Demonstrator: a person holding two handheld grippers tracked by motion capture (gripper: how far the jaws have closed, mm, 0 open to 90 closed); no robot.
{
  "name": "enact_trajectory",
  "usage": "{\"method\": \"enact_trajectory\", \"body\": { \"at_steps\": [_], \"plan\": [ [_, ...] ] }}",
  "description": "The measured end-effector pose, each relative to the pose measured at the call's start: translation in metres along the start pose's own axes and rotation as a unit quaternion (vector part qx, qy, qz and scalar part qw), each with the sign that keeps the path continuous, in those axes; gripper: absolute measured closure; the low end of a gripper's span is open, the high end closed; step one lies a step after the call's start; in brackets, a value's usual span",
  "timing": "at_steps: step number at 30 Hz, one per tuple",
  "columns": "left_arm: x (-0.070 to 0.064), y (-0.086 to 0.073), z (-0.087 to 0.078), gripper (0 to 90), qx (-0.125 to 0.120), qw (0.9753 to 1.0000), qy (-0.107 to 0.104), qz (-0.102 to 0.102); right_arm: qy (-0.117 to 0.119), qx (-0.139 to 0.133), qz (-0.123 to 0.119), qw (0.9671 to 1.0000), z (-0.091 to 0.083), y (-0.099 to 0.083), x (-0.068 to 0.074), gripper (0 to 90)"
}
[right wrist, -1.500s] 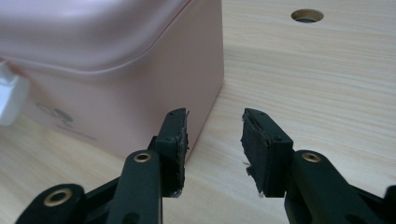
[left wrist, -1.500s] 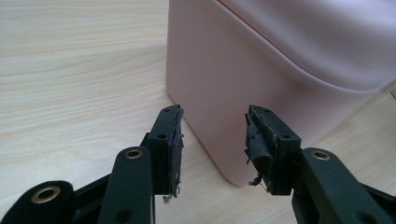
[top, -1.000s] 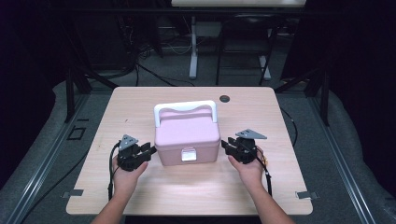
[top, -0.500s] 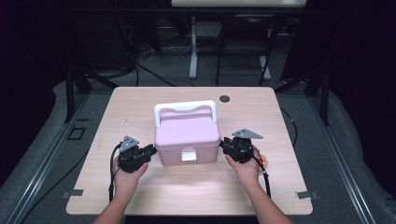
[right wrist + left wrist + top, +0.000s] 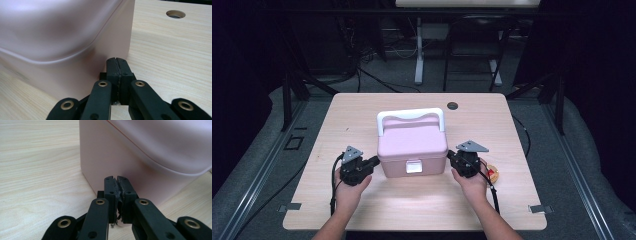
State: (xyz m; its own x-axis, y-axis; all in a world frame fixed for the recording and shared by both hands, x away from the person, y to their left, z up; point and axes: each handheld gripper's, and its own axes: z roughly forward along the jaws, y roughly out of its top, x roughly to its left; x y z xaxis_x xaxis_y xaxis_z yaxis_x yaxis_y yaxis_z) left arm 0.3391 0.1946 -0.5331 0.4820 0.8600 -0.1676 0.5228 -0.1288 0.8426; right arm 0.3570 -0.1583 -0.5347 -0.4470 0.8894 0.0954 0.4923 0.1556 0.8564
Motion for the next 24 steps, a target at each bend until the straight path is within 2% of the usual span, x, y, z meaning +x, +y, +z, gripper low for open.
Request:
{"method": "enact_trajectory", "body": {
  "at_steps": [9,24],
  "plan": [
    [-0.003,0.0,-0.001,89.4,0.003,1.0,0.006,0.002,0.005,0.012,-0.005,0.9999,-0.005,0.0,0.003,90.0],
    [-0.007,-0.001,-0.005,89.6,0.01,0.9999,-0.007,0.006,-0.004,0.022,-0.014,0.9996,-0.015,-0.004,0.007,90.0]
  ]
}}
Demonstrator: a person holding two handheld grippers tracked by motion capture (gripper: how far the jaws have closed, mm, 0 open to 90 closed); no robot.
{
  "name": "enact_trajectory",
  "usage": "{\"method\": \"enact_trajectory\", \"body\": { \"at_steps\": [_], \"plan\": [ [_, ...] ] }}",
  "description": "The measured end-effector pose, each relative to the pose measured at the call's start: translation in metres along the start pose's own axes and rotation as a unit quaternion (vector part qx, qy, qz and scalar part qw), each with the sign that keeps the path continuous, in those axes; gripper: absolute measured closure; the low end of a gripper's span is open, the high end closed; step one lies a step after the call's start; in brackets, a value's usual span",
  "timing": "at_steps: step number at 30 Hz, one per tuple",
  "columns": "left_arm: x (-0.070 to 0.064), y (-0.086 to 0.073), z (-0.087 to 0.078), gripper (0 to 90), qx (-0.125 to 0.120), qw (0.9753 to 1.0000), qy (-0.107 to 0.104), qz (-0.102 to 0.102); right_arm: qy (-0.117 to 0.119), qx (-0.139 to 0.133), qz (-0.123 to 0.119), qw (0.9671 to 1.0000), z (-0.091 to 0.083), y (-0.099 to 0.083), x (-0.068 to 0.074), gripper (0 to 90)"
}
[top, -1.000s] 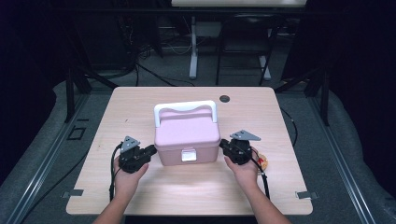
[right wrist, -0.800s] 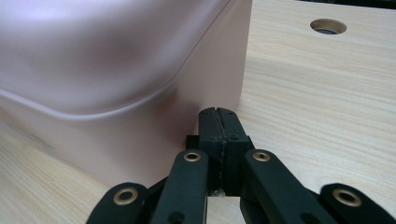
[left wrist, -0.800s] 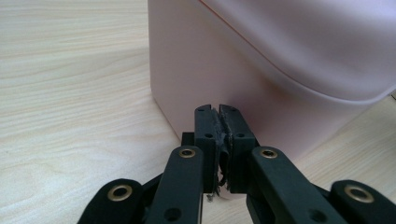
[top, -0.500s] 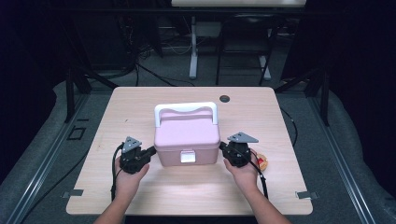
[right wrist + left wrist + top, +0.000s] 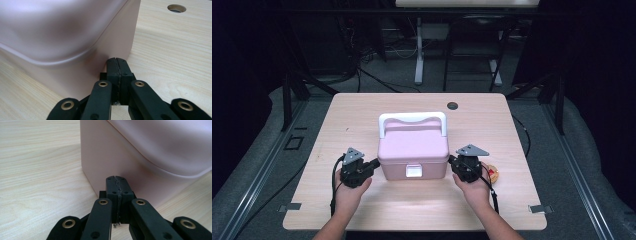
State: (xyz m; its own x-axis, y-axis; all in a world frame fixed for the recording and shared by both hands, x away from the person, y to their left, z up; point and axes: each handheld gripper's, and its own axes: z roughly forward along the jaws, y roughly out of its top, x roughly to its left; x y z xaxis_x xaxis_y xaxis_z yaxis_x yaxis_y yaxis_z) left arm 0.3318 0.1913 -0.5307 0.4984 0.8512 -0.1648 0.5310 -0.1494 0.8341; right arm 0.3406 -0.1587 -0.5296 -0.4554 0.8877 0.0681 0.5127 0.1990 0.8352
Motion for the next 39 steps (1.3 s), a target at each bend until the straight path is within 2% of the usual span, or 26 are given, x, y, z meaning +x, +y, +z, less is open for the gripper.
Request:
{"method": "enact_trajectory", "body": {
  "at_steps": [7,10,15,22,39],
  "plan": [
    [-0.004,-0.001,-0.002,89.6,0.006,0.9999,-0.005,0.007,-0.002,0.007,-0.002,1.0,-0.006,-0.002,0.001,90.0],
    [-0.006,-0.002,-0.004,89.6,0.009,0.9999,-0.011,0.001,-0.004,0.009,-0.006,0.9999,-0.009,-0.004,0.001,90.0],
    [-0.009,-0.002,-0.006,89.7,0.012,0.9998,-0.012,0.004,-0.006,0.012,-0.008,0.9999,-0.014,-0.006,0.003,90.0],
    [-0.012,-0.005,-0.01,89.7,0.017,0.9997,-0.017,0.006,-0.002,0.012,-0.003,0.9999,-0.021,-0.011,0.005,90.0],
    [-0.019,-0.009,-0.017,89.7,0.025,0.9993,-0.024,0.011,0.004,0.022,-0.012,0.9997,-0.037,-0.019,0.009,90.0]
  ]
}}
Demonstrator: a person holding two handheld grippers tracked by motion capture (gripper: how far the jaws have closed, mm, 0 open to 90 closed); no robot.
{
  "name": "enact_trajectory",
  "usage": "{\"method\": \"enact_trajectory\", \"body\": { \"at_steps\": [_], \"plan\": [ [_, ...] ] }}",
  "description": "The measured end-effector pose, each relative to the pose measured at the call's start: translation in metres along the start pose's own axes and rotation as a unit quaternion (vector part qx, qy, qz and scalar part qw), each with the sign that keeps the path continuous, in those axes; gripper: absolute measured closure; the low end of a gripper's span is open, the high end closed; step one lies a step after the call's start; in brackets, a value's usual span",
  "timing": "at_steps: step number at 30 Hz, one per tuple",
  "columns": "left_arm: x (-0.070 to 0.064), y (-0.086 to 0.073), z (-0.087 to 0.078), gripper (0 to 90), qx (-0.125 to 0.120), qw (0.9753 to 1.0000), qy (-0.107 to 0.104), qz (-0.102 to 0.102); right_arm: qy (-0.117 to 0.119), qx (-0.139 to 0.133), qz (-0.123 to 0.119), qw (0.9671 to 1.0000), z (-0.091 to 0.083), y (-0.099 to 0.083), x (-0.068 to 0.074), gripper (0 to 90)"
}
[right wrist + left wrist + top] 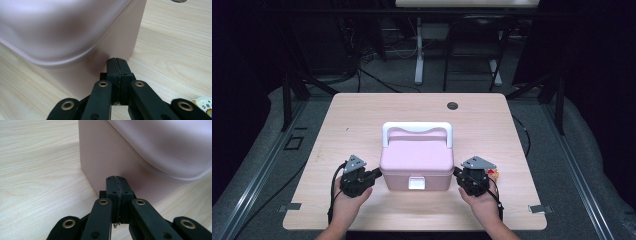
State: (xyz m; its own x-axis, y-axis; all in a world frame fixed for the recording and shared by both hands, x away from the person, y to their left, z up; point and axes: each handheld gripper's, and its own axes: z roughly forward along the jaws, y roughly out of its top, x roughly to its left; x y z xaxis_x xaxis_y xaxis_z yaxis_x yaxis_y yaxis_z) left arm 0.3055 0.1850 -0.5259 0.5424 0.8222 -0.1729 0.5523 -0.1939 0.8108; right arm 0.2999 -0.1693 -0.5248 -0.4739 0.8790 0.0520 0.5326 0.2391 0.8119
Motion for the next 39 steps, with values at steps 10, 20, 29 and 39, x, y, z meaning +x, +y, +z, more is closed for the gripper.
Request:
{"method": "enact_trajectory", "body": {
  "at_steps": [10,20,29,39],
  "plan": [
    [-0.004,-0.003,-0.004,89.7,0.003,1.0,-0.006,0.004,0.004,0.002,-0.006,1.0,-0.008,-0.006,0.003,90.0],
    [-0.009,-0.007,-0.009,89.8,0.006,0.9999,-0.008,0.009,0.009,0.005,-0.009,0.9999,-0.016,-0.011,0.005,90.0],
    [-0.016,-0.011,-0.014,89.7,0.013,0.9997,-0.016,0.015,0.008,0.007,-0.013,0.9999,-0.022,-0.014,0.005,90.0],
    [-0.019,-0.015,-0.019,89.8,0.012,0.9997,-0.017,0.01,0.013,0.011,-0.015,0.9997,-0.029,-0.018,0.008,90.0]
  ]
}}
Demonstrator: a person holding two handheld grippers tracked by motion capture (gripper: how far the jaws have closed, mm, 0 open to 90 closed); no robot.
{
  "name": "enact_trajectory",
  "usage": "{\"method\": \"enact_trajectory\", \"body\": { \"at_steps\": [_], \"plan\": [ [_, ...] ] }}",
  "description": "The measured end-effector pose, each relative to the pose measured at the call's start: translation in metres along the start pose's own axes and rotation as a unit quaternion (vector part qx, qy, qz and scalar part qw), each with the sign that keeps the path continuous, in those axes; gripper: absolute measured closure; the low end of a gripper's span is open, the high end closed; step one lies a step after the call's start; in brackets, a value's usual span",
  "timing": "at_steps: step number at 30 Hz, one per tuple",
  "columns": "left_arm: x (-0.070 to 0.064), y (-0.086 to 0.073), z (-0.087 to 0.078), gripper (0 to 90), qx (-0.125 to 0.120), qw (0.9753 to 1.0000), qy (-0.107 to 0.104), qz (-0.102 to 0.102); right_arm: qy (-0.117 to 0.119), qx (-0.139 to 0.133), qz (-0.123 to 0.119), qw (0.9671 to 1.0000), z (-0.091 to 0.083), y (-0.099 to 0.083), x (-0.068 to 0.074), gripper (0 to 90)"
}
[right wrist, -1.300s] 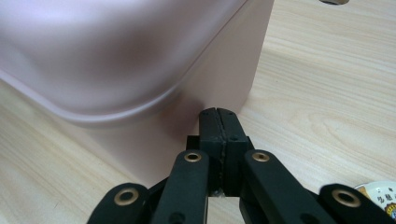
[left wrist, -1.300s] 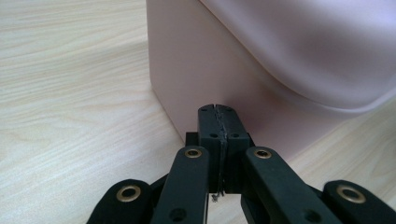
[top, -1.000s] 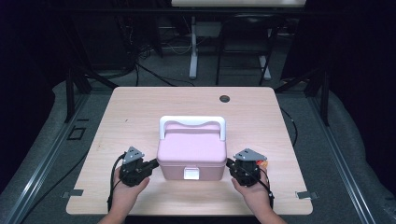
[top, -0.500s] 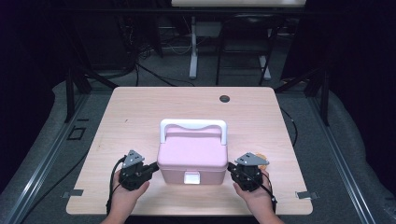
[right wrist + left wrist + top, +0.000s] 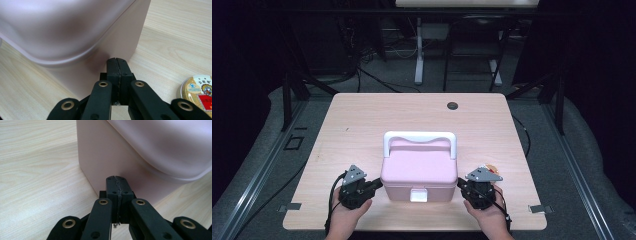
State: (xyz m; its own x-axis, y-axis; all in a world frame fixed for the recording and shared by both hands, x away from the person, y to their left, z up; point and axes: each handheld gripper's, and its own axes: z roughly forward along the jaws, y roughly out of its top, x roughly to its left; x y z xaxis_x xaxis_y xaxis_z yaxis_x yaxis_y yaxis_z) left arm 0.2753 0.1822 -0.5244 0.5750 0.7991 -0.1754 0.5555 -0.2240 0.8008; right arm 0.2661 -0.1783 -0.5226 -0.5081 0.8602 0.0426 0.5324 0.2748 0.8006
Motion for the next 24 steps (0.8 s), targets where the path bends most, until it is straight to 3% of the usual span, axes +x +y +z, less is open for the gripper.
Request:
{"method": "enact_trajectory", "body": {
  "at_steps": [24],
  "plan": [
    [-0.0031,-0.006,-0.0047,89.6,-0.003,0.9999,-0.015,-0.004,0.005,-0.008,0.0,1.0,-0.0064,-0.007,0.0015,90.0]
  ]
}}
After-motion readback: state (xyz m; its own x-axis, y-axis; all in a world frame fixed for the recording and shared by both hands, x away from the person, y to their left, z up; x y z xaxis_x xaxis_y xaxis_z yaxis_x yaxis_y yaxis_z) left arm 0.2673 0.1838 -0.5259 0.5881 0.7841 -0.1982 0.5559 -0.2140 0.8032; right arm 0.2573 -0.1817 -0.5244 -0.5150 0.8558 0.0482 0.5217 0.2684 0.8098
